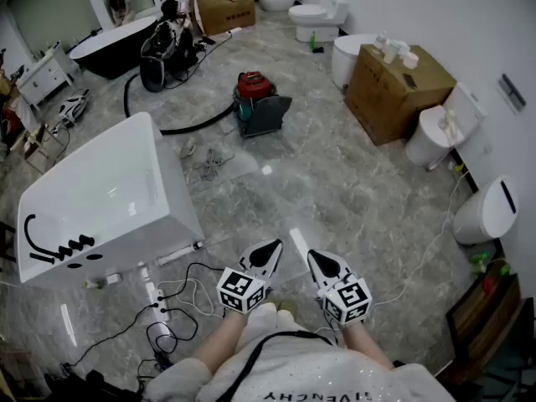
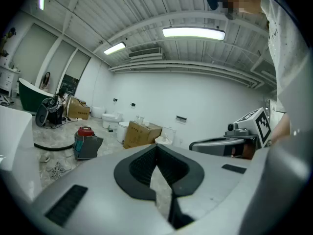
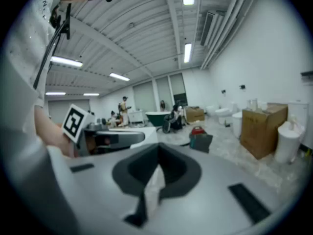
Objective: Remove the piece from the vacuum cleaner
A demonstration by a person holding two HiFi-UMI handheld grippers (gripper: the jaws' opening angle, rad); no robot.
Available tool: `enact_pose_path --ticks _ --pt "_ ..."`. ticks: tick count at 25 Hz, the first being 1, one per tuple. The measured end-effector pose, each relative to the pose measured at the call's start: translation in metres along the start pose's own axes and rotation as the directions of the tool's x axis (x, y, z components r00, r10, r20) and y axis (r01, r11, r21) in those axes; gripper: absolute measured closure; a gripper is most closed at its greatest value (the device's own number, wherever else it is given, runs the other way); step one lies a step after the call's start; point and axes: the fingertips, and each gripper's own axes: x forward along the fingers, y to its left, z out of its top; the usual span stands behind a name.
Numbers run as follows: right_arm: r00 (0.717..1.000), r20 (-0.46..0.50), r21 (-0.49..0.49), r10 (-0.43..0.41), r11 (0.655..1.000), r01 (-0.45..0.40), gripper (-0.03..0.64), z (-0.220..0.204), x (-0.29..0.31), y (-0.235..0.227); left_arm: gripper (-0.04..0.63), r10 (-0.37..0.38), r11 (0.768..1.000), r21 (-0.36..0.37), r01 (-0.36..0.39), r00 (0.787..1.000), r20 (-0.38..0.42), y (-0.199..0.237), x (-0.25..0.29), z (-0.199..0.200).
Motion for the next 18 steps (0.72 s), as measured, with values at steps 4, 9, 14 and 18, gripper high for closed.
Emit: enact_pose_path --ticks 4,9,14,18 --pt "1.000 0.005 -0.012 -0.001 1.000 0.002 0.603 0.001 0.000 -0.001 0.572 0.008 1.000 0.007 -0.008 1.000 0.005 -0.001 0.001 -0.002" --pt "1.000 0.006 -0.022 -0.011 1.000 0.012 0.603 0.003 -0.001 -0.009 0.574 0.009 1.000 0.028 -0.010 1.000 0.007 0.000 0.011 0.001" --pt "0.999 0.023 -0.040 -0.031 0.999 0.032 0.603 0.007 -0.003 -0.021 0.572 0.025 0.998 0.056 -0.025 1.000 0.014 0.002 0.021 0.002" --pt "0.999 0.033 -0.055 -0.043 0.997 0.045 0.603 0.013 -0.005 -0.033 0.572 0.036 0.998 0.050 -0.039 0.998 0.044 0.001 0.028 0.009"
